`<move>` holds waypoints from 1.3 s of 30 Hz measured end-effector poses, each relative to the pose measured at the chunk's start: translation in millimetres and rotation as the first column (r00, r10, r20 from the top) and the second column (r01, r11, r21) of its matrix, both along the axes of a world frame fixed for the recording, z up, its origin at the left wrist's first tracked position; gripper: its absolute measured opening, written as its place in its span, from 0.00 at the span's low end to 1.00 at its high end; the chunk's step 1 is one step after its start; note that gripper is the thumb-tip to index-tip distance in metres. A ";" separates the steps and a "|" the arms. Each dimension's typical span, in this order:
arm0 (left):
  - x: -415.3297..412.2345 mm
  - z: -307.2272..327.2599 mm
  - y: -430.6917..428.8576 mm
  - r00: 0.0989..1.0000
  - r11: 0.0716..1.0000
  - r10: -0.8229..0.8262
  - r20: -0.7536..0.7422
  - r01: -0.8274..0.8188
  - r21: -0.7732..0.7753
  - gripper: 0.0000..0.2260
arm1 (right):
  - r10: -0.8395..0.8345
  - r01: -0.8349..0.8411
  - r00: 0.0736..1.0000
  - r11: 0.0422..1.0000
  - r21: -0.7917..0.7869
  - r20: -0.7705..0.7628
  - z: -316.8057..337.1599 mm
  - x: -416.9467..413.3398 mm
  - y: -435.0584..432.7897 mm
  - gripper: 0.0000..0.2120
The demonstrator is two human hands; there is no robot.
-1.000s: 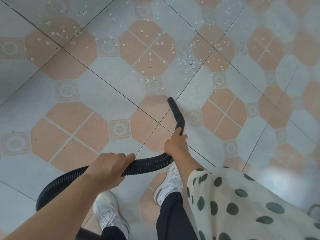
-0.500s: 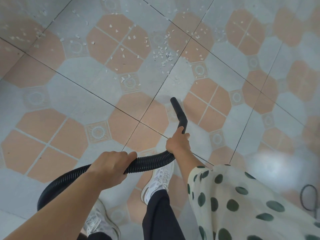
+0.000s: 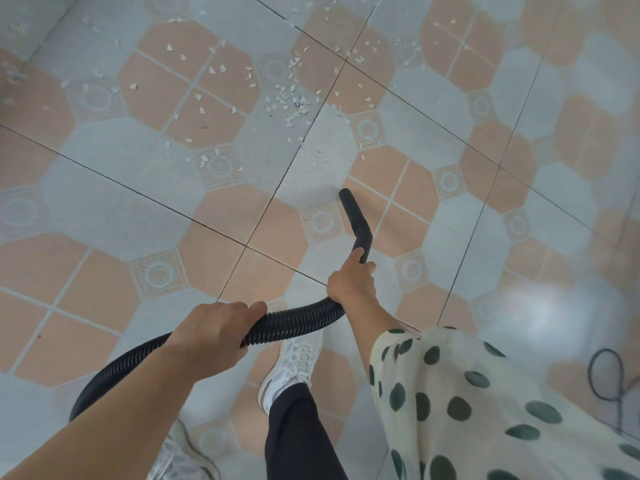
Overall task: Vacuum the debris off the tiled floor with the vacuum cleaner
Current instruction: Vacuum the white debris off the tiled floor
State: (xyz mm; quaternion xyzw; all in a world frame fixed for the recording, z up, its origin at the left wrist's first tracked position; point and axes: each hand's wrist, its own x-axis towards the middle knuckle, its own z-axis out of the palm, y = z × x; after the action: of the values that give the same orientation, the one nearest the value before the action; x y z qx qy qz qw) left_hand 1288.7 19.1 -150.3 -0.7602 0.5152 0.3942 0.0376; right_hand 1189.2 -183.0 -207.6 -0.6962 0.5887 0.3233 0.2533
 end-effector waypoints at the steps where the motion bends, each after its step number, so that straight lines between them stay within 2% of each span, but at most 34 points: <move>1: -0.1 -1.3 -6.0 1.000 1.000 0.016 0.003 -0.016 -0.012 0.10 | -0.001 0.001 1.000 1.000 -0.004 0.005 -0.7 2.5 -7.9 0.40; 10: 9.1 -7.9 -82.5 0.997 0.996 0.083 0.006 -0.082 -0.041 0.10 | 0.029 -0.029 1.000 0.999 -0.013 -0.001 -4.6 22.5 -89.3 0.41; 17: 37.6 -5.4 -136.8 0.993 0.995 0.012 0.116 -0.001 -0.097 0.10 | -0.029 0.029 0.999 1.000 0.006 0.036 -2.9 45.7 -139.8 0.41; 30: 42.9 -6.2 -165.0 0.996 0.996 -0.052 0.065 0.057 -0.067 0.11 | -0.005 0.005 1.000 1.000 0.015 0.019 -0.7 43.3 -163.0 0.41; 39: 57.4 7.2 -118.7 0.996 0.996 -0.088 -0.022 0.088 -0.016 0.08 | 0.108 -0.111 0.994 0.989 0.097 0.032 12.7 50.4 -115.6 0.39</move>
State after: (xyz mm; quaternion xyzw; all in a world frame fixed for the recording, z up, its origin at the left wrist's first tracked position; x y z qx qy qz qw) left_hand 1346.1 -99.6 -143.1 -0.7325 0.5515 0.3969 0.0430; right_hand 1239.7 -298.6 -194.9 -0.7183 0.5294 0.3563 0.2772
